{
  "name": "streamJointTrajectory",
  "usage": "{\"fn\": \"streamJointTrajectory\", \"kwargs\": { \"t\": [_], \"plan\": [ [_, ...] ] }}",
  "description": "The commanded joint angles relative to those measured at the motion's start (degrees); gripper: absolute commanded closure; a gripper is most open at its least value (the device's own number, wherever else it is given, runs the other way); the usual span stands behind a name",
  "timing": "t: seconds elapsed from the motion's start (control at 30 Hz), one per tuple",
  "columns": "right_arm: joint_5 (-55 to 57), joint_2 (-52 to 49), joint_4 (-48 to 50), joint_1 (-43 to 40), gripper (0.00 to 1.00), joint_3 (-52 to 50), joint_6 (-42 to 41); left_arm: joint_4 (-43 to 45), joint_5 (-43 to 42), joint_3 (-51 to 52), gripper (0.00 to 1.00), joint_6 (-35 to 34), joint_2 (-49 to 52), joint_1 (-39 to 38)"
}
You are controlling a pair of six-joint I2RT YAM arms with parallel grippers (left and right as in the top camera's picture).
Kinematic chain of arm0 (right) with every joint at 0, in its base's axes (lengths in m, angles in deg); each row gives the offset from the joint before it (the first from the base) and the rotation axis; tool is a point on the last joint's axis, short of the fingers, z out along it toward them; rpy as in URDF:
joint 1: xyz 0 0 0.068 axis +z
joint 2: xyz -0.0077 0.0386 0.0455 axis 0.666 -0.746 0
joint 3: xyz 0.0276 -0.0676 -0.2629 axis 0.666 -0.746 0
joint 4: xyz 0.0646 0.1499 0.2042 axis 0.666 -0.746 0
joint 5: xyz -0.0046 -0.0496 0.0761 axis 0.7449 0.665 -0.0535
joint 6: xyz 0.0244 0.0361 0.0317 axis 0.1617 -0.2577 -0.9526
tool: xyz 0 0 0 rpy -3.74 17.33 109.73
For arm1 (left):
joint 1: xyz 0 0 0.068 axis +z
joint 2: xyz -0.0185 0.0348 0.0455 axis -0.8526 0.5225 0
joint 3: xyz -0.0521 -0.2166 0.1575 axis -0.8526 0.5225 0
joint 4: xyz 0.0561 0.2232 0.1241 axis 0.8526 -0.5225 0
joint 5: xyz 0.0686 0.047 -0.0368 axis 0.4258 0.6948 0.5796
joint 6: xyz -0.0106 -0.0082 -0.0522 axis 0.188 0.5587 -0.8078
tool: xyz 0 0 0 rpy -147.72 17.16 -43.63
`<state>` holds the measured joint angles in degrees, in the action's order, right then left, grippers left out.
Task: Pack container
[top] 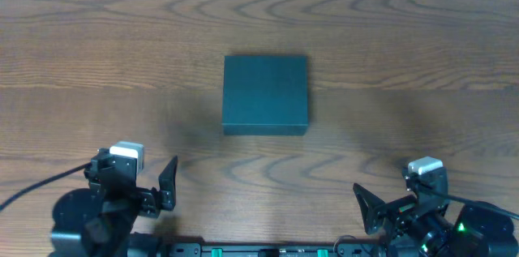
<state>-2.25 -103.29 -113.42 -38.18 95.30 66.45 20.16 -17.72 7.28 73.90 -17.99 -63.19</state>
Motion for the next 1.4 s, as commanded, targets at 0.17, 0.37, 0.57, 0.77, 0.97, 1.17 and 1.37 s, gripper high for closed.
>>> {"fn": "streamJointTrajectory", "kwargs": {
  "t": [0.17, 0.37, 0.57, 0.77, 0.97, 1.17, 1.37],
  "plan": [
    [-0.2, 0.2, -0.13, 0.37, 0.01, -0.07, -0.68, 12.9, 3.89, 20.39, 0.05, 0.85, -9.99, 5.95],
    [-0.2, 0.2, -0.13, 0.37, 0.01, -0.07, -0.68, 17.97, 5.73, 30.27, 0.04, 0.87, -16.72, 5.97],
    [-0.2, 0.2, -0.11, 0.37, 0.01, -0.07, -0.68, 22.25, 5.88, 36.72, 0.05, 0.85, -18.43, 5.97],
    [-0.2, 0.2, -0.13, 0.37, 0.01, -0.07, -0.68, 23.41, 6.29, 37.51, 0.05, 0.9, -18.43, 5.97],
    [-0.2, 0.2, -0.13, 0.37, 0.01, -0.07, -0.68, 23.41, 6.12, 37.51, 0.05, 0.85, -18.36, 5.92],
    [-0.2, 0.2, -0.13, 0.37, 0.01, -0.07, -0.68, 23.41, 6.12, 37.51, 0.05, 0.85, -18.36, 5.92],
    [-0.2, 0.2, -0.13, 0.37, 0.01, -0.07, -0.68, 23.41, 6.12, 37.51, 0.05, 0.85, -18.36, 5.92]
  ]
}}
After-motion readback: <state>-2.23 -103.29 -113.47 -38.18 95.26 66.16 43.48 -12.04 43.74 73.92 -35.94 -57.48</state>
